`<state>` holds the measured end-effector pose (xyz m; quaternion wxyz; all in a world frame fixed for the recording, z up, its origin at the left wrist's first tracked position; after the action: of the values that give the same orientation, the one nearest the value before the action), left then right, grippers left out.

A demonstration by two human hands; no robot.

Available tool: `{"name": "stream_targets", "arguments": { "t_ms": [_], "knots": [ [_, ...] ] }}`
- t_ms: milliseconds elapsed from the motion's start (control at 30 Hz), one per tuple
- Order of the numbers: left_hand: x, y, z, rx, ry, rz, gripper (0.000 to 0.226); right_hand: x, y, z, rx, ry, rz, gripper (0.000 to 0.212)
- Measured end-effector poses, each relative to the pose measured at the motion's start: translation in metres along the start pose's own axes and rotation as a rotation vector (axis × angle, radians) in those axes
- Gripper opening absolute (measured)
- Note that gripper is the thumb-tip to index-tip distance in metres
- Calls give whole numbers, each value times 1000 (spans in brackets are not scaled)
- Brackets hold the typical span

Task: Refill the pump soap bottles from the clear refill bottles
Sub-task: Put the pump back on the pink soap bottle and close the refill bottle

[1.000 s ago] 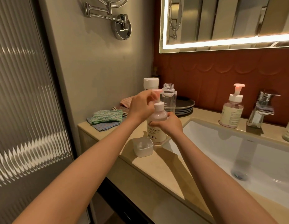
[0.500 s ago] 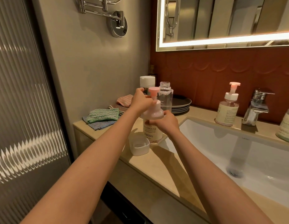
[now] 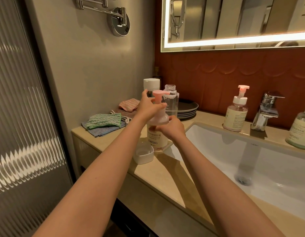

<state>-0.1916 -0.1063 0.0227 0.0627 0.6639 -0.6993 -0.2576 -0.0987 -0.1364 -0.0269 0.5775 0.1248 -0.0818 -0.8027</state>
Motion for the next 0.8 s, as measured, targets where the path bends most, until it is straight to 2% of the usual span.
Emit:
{"name": "stream_targets", "arguments": {
  "t_ms": [233,367,467,600,667,800],
  "knots": [
    [-2,12,-1,-42,9,18,92,-1,1,0,-1,11,-2,75],
    [0,13,-5,-122,-55,78,87,-2,0,-1,0,12,-5,75],
    [-2,2,2,-200,-110,26,86,-2,1,-1,7,0,-3,75],
    [8,2,3,-206,-127,-41,97,-2,0,-1,17,-2,-4,73],
    [6,4,5,-220,-145,-71,93,-2,0,-1,15,1,2,73],
    [0,12,4,-128,-108,100,88,-2,1,-1,0,6,-4,74]
  ]
}}
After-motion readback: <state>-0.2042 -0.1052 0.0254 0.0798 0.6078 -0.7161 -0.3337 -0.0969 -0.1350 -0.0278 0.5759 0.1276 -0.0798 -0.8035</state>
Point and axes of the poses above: each hand's wrist, its own x-axis away from the middle knuckle, its own y-axis out of the back of the hand, z = x × y, the point moved 1 cm from there along -x, towards the middle knuckle, and after that the axes turned 13 degrees about -x, right-handed, at the moved point
